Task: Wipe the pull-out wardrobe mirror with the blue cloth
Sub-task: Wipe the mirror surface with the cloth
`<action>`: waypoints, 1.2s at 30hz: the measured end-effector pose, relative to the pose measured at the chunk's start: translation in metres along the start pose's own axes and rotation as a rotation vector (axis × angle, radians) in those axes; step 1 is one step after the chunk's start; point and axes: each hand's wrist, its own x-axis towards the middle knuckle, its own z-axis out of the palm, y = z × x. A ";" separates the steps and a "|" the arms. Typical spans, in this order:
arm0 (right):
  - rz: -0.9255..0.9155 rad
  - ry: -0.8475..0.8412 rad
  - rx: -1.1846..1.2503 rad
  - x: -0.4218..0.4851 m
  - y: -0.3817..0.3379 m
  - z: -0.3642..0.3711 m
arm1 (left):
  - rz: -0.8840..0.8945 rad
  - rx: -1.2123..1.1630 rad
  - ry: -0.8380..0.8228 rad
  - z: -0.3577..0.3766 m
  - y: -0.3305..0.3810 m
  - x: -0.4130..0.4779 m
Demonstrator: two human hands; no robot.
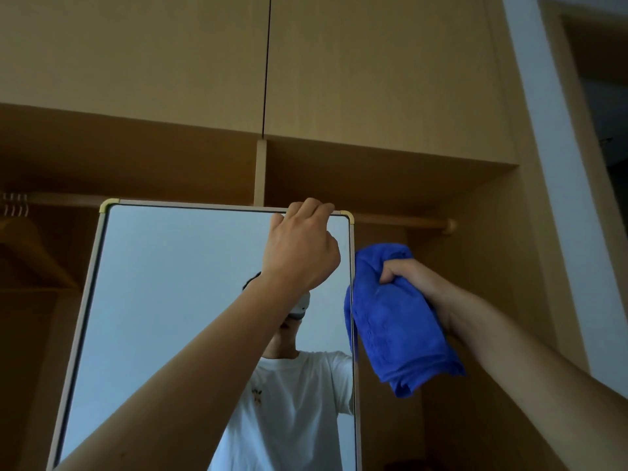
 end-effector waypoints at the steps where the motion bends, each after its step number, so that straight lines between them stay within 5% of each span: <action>1: -0.005 -0.005 -0.005 -0.001 0.000 0.001 | -0.004 -0.005 -0.001 0.000 0.001 -0.001; 12: -0.151 0.224 -0.224 0.006 -0.070 0.010 | -0.012 -0.044 -0.003 0.002 0.000 0.001; 20: -0.455 0.427 -0.585 0.007 -0.098 0.024 | -0.003 -0.054 -0.008 0.000 -0.001 0.001; 28: -0.567 0.314 -0.803 0.001 -0.107 0.019 | 0.093 0.065 -0.095 -0.017 -0.019 0.006; 36: -0.650 0.281 -1.060 -0.001 -0.122 0.031 | -0.090 0.208 0.089 -0.061 -0.087 -0.005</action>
